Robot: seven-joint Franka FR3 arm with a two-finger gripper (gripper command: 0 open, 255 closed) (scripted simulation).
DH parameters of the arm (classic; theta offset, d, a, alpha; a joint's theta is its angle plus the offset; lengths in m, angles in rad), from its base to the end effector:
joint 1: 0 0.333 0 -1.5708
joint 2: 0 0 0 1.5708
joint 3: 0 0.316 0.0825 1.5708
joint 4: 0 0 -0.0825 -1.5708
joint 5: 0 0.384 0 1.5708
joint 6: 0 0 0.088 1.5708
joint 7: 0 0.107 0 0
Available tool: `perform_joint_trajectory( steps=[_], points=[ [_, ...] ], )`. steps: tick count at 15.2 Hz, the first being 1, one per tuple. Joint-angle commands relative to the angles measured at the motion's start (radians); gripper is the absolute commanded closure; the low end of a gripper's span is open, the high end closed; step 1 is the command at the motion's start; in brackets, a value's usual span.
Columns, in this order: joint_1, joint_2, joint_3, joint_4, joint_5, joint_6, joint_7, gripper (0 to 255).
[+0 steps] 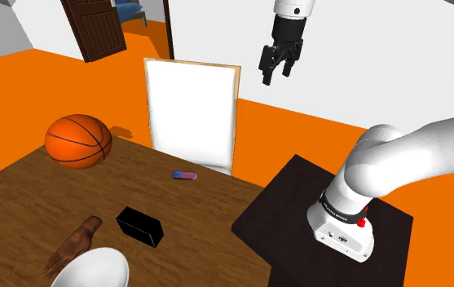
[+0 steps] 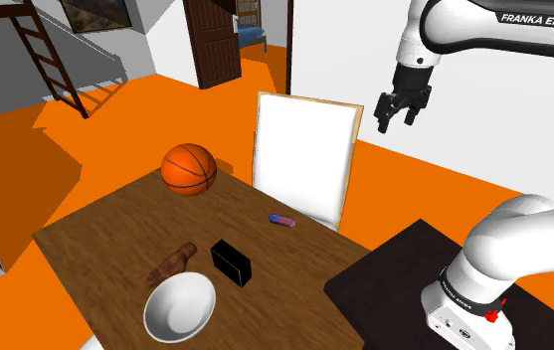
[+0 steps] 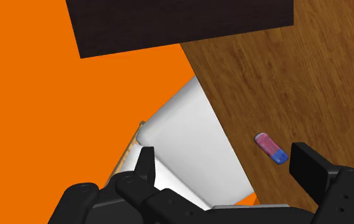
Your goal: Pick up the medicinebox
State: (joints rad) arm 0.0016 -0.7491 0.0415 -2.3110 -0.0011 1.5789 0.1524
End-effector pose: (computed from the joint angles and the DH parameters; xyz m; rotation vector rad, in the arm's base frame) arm 0.3180 0.0176 0.6008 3.1081 -0.1870 0.0299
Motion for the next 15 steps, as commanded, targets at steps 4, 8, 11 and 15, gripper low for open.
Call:
perform_joint_trajectory(
  steps=[4,8,11,15],
  points=[
    [0.021,0.031,0.043,-0.044,0.029,0.074,0.037,0],
    [0.050,0.090,0.102,-0.087,0.065,0.176,0.085,0],
    [0.070,0.147,0.147,-0.107,0.088,0.254,0.121,0],
    [0.094,0.239,0.209,-0.118,0.110,0.359,0.169,0]
  ],
)
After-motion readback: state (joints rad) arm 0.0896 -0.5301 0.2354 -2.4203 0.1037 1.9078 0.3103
